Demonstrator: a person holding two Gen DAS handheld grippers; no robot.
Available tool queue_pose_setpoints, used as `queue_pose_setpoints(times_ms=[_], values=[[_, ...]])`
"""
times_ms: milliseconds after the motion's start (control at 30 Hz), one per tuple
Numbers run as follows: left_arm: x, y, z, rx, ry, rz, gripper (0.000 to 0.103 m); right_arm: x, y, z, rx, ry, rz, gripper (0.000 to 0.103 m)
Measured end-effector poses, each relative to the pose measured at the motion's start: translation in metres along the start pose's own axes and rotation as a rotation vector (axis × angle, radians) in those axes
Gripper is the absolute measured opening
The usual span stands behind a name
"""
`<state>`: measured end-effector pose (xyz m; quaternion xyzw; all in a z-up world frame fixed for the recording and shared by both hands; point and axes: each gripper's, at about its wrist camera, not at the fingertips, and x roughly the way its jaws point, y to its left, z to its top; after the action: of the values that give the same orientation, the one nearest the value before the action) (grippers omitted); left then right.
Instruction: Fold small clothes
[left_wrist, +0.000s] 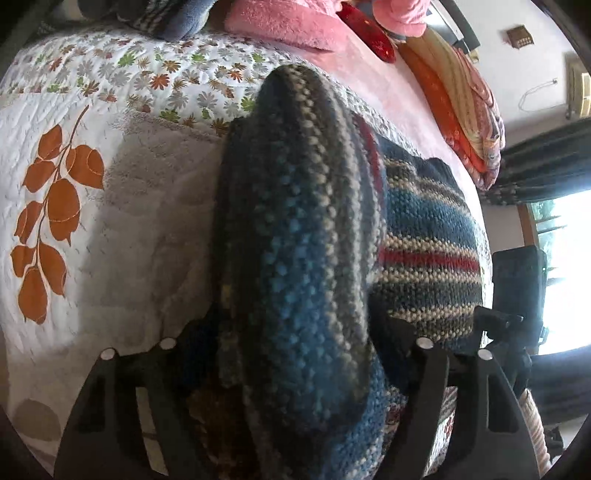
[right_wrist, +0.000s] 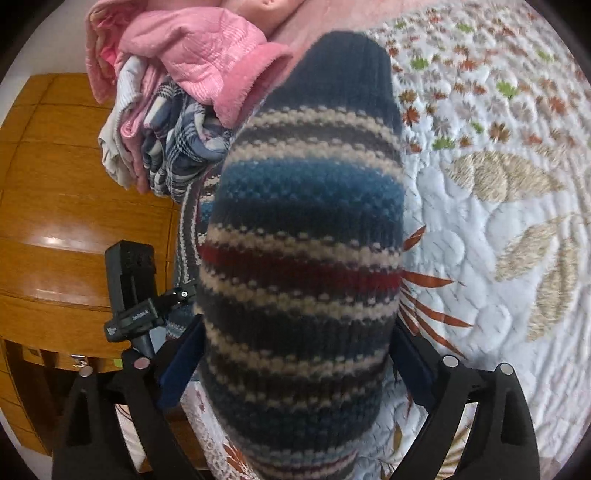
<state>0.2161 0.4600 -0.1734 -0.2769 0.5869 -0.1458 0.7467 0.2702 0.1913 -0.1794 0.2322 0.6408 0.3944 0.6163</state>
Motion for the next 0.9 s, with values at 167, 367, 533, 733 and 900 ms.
queue_pose_setpoints(times_ms=[167, 367, 533, 733, 900], values=[[-0.006, -0.005, -0.011, 0.001, -0.048, -0.017, 0.047, -0.007, 0.007, -0.005, -0.028, -0.029, -0.011, 0.068], [-0.018, -0.034, -0.026, 0.033, -0.119, 0.001, 0.039, -0.027, 0.023, -0.015, -0.068, -0.056, 0.002, 0.059], [-0.03, -0.092, -0.048, 0.056, -0.135, -0.078, 0.038, -0.073, 0.05, -0.03, -0.07, -0.133, -0.068, 0.058], [-0.028, -0.163, -0.088, 0.073, -0.13, -0.179, 0.038, -0.162, 0.057, -0.081, -0.13, -0.151, -0.116, 0.058], [-0.013, -0.218, -0.132, 0.115, -0.098, -0.2, 0.038, -0.216, 0.035, -0.138, -0.1, -0.169, -0.128, 0.058]])
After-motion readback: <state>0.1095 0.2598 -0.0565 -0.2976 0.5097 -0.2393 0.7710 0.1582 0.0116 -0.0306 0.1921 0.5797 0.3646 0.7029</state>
